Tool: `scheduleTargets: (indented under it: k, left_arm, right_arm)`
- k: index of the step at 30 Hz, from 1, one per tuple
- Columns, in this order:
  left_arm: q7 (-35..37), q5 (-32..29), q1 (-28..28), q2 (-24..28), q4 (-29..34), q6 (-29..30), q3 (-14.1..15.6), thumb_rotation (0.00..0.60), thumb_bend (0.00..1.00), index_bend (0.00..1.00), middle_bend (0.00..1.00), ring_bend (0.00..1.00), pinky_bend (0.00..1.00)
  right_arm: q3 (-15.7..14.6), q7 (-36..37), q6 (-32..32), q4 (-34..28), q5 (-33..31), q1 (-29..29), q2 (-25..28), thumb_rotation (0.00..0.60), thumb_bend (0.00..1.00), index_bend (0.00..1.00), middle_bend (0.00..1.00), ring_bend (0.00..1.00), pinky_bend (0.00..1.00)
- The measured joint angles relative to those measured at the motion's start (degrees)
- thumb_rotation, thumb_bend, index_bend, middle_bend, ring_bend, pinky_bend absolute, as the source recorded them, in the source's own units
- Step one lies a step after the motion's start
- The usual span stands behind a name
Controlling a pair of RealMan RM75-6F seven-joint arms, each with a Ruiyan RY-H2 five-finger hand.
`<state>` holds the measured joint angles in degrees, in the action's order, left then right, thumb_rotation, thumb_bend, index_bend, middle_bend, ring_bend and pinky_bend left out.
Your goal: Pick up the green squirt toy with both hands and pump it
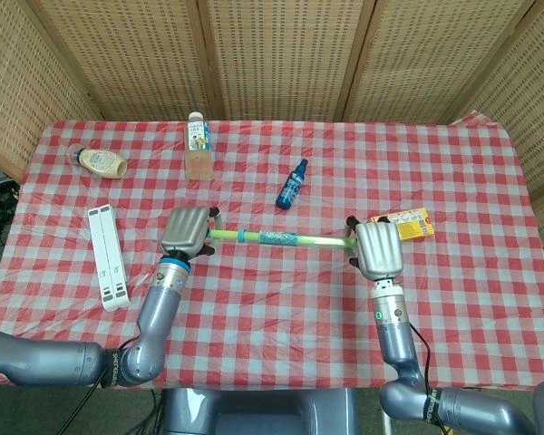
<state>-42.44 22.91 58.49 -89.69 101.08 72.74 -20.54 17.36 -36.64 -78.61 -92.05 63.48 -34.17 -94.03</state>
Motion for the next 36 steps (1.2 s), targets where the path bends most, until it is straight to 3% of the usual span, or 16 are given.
scheduleTargets:
  k: [2,5,8,10,16,23,29,36]
  left_arm:
    - [-0.1,0.5,-0.2,0.3,0.0,0.0,0.6,0.6,0.54,0.57,0.65,0.67,0.6]
    - [0.2,0.7,-0.8,1.2,0.3,-0.8,1.1,0.6,0.46,0.32,0.36,0.43,0.37]
    - [0.6,0.3,-1.4,2.5,1.0,-1.8,1.3,0.6,0.43,0.16,0.19,0.23,0.23]
    - [1.3,0.0,-1.9,3.3,1.7,-2.4,1.3,0.6,0.42,0.12,0.15,0.18,0.2]
    - [3.1,0.1,-3.3,5.4,3.6,-3.6,2.1,0.6,0.41,0.05,0.08,0.12,0.17]
    - [7.2,5.8,-7.5,8.1,6.7,-2.7,4.9,0.6,0.41,0.02,0.0,0.01,0.03]
    - [10.8,19.9,-14.0,10.7,8.8,2.1,11.5,0.6,0.38,0.01,0.0,0.0,0.0]
    - [12.7,40.2,-26.1,12.6,7.2,14.2,24.1,0.6,0.24,0.0,0.0,0.0,0.0]
  right_arm:
    - [-0.2,0.0,0.2,0.0,-0.1,0.2,0.4,0.6,0.37,0.51,0.88,0.9,0.43]
    - [-0.5,-0.5,0.6,-0.3,-1.0,0.4,1.1,0.6,0.34,0.35,0.6,0.69,0.26]
    - [-0.7,-1.4,1.2,-1.0,-2.5,0.7,1.9,0.6,0.32,0.23,0.37,0.48,0.18]
    - [-0.8,-2.2,1.4,-1.5,-3.5,0.9,2.4,0.6,0.3,0.21,0.27,0.36,0.16]
    - [-1.5,-3.6,1.0,-3.3,-5.0,1.9,3.8,0.6,0.25,0.13,0.09,0.14,0.13]
    - [-4.3,-0.9,-1.4,-6.0,-2.6,5.3,6.9,0.6,0.24,0.1,0.02,0.08,0.09]
    - [-8.6,6.2,-4.5,-5.1,5.8,9.2,9.4,0.6,0.23,0.08,0.0,0.01,0.02]
    - [-15.1,18.0,-11.0,0.2,19.6,14.8,11.6,0.6,0.19,0.0,0.0,0.0,0.0]
